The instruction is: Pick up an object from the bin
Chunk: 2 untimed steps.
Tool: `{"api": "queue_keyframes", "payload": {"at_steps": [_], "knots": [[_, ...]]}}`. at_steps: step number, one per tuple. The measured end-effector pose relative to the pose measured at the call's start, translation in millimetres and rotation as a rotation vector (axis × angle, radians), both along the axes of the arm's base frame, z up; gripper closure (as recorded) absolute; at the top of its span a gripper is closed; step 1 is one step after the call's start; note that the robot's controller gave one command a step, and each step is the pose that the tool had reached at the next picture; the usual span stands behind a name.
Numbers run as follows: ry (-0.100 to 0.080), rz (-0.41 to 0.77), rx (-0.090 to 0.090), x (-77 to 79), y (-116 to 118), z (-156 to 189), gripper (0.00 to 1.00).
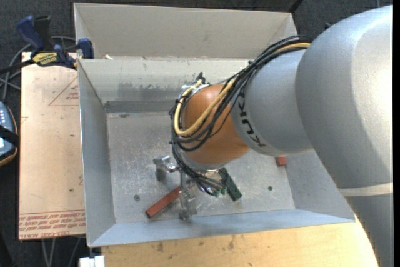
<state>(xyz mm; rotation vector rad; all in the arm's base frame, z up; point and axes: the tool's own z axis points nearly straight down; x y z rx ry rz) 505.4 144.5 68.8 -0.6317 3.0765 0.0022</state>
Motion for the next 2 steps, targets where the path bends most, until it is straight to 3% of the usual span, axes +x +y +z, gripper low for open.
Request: {"api": "queue_keyframes", "payload": {"at_steps": [1,2], "knots": [[0.0,-0.001,0.0,0.3,0,1,1.0],[-0.011,0.047,0.002,29.3,-1,144,1.0]]}}
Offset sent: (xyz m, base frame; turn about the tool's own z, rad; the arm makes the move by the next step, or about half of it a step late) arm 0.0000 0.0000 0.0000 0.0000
